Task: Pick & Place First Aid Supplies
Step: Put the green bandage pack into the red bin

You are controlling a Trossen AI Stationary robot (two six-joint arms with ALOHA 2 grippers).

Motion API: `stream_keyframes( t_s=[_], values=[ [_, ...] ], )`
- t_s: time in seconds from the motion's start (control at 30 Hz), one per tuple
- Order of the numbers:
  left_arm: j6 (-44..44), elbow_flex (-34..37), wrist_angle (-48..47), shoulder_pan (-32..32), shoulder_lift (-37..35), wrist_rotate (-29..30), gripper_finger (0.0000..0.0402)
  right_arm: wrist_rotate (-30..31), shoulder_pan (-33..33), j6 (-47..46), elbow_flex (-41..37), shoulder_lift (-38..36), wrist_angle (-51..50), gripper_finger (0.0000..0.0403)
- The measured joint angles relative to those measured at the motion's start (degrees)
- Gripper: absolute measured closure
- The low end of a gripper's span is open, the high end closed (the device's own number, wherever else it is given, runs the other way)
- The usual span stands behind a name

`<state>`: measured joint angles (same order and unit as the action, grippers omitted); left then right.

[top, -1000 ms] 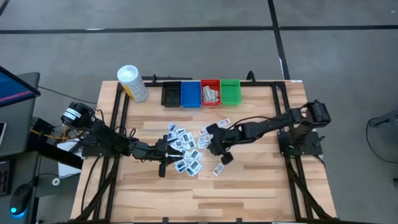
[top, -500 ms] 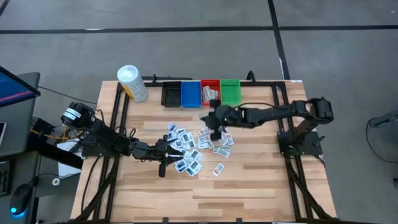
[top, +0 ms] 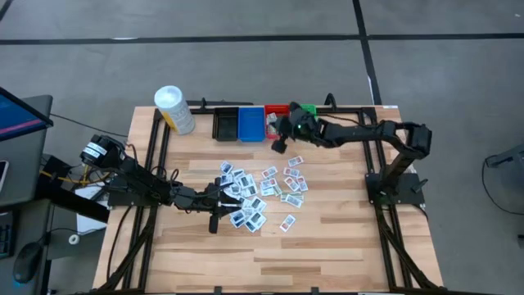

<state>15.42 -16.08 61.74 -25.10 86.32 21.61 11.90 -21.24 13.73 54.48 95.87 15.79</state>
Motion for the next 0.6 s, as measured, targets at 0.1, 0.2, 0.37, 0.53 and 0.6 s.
stream_keyframes(
  t_s=[0.1,0.2,0.37,0.53,0.6],
  values=[
    [-0.11,0.00,-0.01,-0.02,0.00,-0.01,0.0309,0.00,-2.03,-1.88,0.22,2.63,2.04,0.0401],
    [-0.11,0.00,-0.07,0.00,0.00,-0.02,0.0309,-0.01,-3.49,-2.72,0.32,5.84,4.33,0.0401],
    [0.02,0.00,-0.11,0.00,0.00,-0.02,0.0309,0.05,-5.14,-3.00,0.30,9.00,5.07,0.0401],
    [-0.02,0.00,-0.16,0.00,0.00,0.00,0.0309,0.13,-6.28,-3.51,0.29,10.39,6.31,0.0401],
    [-0.04,0.00,-0.18,0.00,0.00,0.00,0.0309,0.17,-6.35,-3.77,0.26,10.39,6.30,0.0401]
  ],
)
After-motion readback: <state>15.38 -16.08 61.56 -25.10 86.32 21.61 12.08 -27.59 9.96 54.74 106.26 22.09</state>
